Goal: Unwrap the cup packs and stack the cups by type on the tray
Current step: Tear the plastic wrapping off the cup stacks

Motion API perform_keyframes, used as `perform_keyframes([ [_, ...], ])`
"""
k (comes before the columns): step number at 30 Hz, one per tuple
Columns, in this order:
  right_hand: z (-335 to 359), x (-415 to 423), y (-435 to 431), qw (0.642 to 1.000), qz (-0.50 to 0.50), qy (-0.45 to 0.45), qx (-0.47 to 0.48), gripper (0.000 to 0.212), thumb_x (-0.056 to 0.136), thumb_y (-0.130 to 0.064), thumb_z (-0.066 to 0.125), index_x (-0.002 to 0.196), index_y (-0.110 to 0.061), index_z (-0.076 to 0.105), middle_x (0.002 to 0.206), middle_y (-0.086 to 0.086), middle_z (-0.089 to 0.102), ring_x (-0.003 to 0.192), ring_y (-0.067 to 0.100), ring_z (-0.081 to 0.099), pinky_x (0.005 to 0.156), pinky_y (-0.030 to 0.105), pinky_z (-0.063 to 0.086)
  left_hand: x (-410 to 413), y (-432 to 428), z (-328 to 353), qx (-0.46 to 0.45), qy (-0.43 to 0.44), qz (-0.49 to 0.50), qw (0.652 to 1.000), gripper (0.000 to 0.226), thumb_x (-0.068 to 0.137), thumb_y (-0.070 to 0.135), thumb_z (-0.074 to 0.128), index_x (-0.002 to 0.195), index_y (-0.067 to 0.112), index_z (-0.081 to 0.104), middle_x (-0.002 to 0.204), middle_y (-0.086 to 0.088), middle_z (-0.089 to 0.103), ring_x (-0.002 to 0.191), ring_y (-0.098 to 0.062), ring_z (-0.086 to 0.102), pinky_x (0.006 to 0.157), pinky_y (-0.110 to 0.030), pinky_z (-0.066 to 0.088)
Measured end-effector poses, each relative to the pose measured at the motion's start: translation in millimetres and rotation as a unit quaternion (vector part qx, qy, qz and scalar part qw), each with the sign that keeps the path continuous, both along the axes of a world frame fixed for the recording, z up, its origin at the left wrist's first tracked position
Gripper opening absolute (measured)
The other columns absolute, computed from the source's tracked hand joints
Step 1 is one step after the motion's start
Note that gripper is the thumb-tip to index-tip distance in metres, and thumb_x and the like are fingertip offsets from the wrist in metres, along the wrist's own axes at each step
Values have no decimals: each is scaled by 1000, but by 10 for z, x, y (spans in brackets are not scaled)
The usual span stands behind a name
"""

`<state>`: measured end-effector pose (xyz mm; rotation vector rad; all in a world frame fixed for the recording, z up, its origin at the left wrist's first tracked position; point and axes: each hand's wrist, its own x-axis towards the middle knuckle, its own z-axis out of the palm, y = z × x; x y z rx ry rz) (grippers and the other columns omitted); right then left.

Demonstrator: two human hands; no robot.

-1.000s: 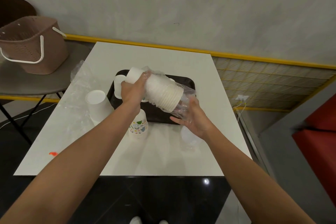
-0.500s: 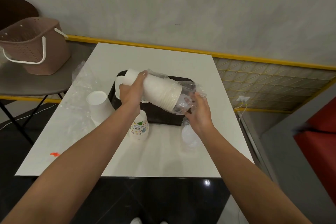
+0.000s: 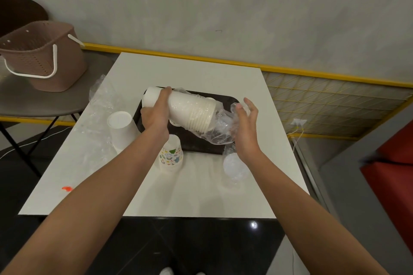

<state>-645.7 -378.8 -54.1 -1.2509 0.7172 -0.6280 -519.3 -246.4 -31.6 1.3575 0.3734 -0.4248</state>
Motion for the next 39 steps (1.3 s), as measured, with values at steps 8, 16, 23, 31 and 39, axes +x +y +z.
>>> perform_keyframes([
  [8,-42,-121,-55,964,107,98,-224,45,66,-18,85,100,-31,58,105,-6,63,101,16,61,83,37,56,66,28,5,-1,-2,2,1000,75,64,53,73,123,16,47,108,-1,58,91,-14,58,83,-31,52],
  [16,-122,-164,-126,976,-20,123,-177,12,84,-22,67,81,-27,57,97,5,61,89,17,60,81,32,52,58,16,-26,7,-5,7,1000,82,67,52,73,132,17,38,113,-3,55,98,-19,57,90,-38,52],
  [23,-128,-161,-310,981,-163,-71,79,23,88,2,52,105,-14,54,100,10,67,86,21,67,76,34,58,78,44,-51,21,2,13,1000,83,68,51,73,133,18,35,115,-4,52,99,-20,55,81,-34,54],
  [31,-161,-174,-461,931,-363,4,45,33,93,-5,42,125,-13,42,119,10,53,97,24,57,80,30,49,6,39,-86,110,-109,-39,987,79,65,52,76,127,23,34,114,-2,52,100,-23,54,89,-38,51],
  [39,-213,-190,-327,955,-286,43,-70,30,88,-6,52,109,-18,36,120,16,53,105,29,57,90,36,50,-368,-105,-226,276,-355,-200,870,72,64,49,78,118,28,35,104,6,56,91,-20,58,80,-32,46],
])
